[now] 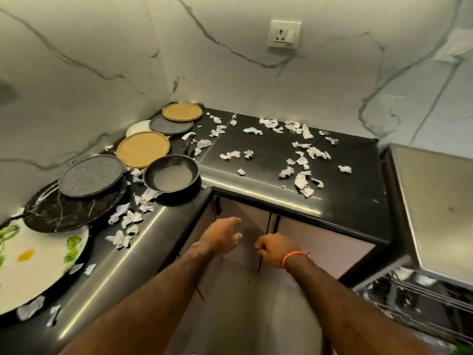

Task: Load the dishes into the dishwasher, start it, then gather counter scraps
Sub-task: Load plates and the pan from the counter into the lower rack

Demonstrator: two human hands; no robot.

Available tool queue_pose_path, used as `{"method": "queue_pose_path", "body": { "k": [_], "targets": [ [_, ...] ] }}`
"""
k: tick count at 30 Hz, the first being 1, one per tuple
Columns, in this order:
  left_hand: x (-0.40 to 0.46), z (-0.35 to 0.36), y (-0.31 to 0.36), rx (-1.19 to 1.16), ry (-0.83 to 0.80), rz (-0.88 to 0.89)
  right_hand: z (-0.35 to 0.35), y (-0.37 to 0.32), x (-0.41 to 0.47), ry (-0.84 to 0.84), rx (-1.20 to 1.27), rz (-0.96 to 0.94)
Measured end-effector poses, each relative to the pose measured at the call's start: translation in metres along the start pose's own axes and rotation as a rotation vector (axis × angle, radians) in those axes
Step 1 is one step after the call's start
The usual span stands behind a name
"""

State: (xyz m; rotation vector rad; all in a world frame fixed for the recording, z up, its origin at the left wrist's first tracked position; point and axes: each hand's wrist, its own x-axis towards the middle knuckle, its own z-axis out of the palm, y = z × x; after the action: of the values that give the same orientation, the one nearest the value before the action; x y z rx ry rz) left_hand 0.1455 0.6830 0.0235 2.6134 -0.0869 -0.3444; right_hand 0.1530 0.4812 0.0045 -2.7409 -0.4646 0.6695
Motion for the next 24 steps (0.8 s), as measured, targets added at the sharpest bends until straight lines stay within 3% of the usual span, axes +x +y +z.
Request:
{"method": "queue_pose_path", "body": {
  "k": [9,16,20,24],
  "targets": [
    [0.026,-0.040,-0.053,-0.042,0.164,0.053,-0.018,-0.046,0.065,0.132,0.033,-0.009],
    [0.082,-0.095,-0.090,-0.103,0.491,-0.030,-0.069,-0.072,0.156,0.186,0.120,-0.068],
    [0.105,-0.126,-0.120,-0.054,0.614,-0.230,-0.099,-0.090,0.211,0.170,0.230,-0.132],
    [0.120,-0.143,-0.160,-0.007,0.584,-0.539,-0.113,-0.118,0.264,0.068,0.359,-0.121]
  ]
}}
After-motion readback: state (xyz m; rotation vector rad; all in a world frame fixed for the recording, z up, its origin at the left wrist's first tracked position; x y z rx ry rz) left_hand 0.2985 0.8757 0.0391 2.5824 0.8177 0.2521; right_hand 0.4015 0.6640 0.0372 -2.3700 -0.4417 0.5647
